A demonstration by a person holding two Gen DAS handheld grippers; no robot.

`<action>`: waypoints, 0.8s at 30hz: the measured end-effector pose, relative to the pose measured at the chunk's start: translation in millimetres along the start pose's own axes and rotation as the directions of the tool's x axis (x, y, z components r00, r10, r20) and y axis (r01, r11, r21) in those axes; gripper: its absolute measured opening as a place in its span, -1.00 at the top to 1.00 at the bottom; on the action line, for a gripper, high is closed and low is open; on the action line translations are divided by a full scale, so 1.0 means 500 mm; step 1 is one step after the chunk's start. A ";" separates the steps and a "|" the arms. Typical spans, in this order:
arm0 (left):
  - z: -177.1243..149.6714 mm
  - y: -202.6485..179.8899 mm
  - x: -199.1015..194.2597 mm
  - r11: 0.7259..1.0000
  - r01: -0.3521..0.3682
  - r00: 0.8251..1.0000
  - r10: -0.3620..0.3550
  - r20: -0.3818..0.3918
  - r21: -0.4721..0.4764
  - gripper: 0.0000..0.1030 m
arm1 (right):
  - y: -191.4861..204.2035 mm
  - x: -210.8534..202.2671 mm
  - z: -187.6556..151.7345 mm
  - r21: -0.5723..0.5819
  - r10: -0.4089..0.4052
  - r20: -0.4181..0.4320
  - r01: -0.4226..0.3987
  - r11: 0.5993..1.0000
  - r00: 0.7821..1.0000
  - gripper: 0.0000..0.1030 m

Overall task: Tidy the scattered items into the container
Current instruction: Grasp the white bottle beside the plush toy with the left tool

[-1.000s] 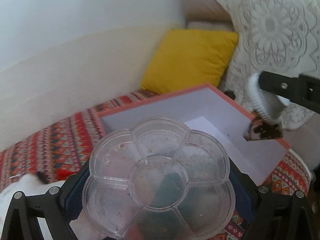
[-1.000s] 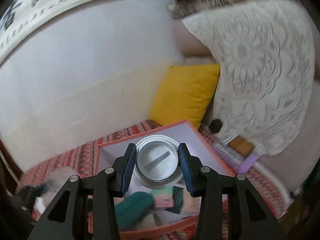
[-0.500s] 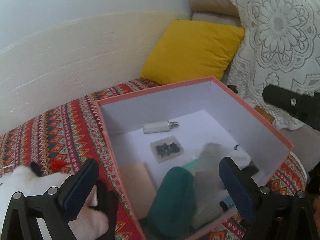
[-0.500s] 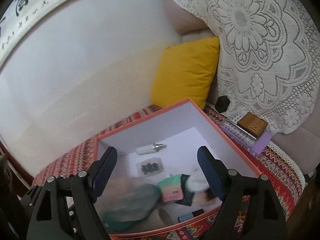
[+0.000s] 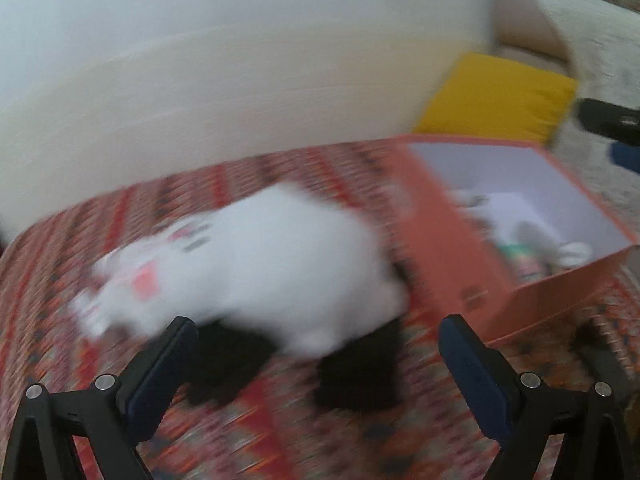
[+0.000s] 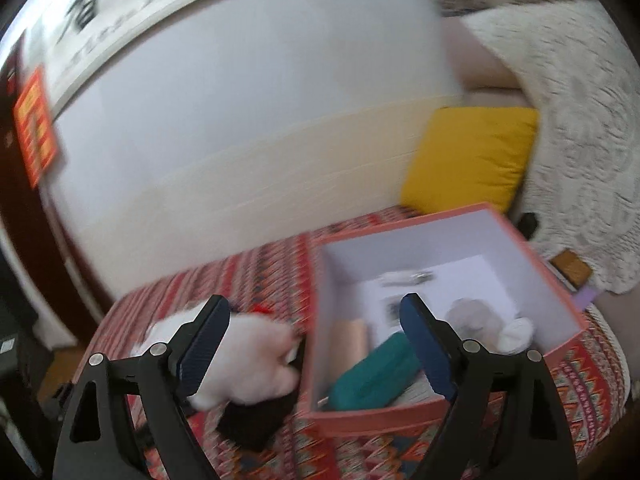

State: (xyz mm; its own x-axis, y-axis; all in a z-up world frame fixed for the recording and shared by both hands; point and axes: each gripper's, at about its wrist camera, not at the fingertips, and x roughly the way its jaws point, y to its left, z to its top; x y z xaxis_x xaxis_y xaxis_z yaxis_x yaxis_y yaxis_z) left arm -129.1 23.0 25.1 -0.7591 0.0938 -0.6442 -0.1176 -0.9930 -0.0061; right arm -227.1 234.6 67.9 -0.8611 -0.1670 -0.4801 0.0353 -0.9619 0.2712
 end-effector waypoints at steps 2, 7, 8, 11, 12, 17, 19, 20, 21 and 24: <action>-0.026 0.079 0.005 0.996 -0.057 0.998 0.056 -0.019 -0.072 -0.93 | 0.063 0.012 -0.020 -0.048 0.036 -0.021 -0.037 0.998 0.999 -0.74; -0.050 0.291 0.065 0.930 -0.262 0.963 0.235 -0.129 -0.259 -0.93 | 0.188 0.038 -0.065 -0.123 0.100 -0.058 -0.106 0.987 0.993 -0.74; -0.046 0.326 0.083 0.916 -0.282 0.957 0.247 -0.152 -0.285 -0.93 | 0.209 0.048 -0.077 -0.141 0.101 -0.069 -0.110 0.984 0.992 -0.74; -0.032 0.392 0.134 0.890 -0.308 0.948 0.256 -0.191 -0.336 -0.93 | 0.253 0.078 -0.107 -0.189 0.073 -0.092 -0.089 0.978 0.993 -0.74; -0.026 0.415 0.160 0.879 -0.319 0.943 0.258 -0.209 -0.353 -0.93 | 0.262 0.093 -0.113 -0.203 0.058 -0.100 -0.077 0.976 0.993 -0.74; -0.016 0.480 0.275 0.845 -0.346 0.928 0.244 -0.282 -0.407 -0.93 | 0.274 0.160 -0.131 -0.200 0.044 -0.152 -0.075 0.977 0.987 -0.74; -0.011 0.495 0.321 0.838 -0.367 0.918 0.257 -0.302 -0.404 -0.93 | 0.266 0.184 -0.134 -0.196 0.033 -0.167 -0.066 0.978 0.985 -0.74; -0.007 0.499 0.343 0.837 -0.378 0.913 0.265 -0.312 -0.395 -0.93 | 0.263 0.196 -0.136 -0.194 0.027 -0.174 -0.062 0.979 0.984 -0.74; -0.004 0.502 0.363 0.835 -0.393 0.905 0.278 -0.323 -0.384 -0.93 | 0.261 0.207 -0.138 -0.192 0.022 -0.182 -0.058 0.980 0.983 -0.74; 0.000 0.519 0.409 0.819 -0.426 0.888 0.297 -0.351 -0.385 -0.93 | 0.257 0.233 -0.140 -0.185 0.018 -0.202 -0.056 0.981 0.979 -0.74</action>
State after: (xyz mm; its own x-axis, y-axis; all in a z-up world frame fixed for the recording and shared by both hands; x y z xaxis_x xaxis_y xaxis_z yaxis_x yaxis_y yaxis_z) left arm -314.7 -215.3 -108.2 -0.4846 -0.2364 -0.8422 0.4735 -0.8804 -0.0253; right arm -287.1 76.3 -11.5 -0.7405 -0.2241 -0.6336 0.1766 -0.9745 0.1382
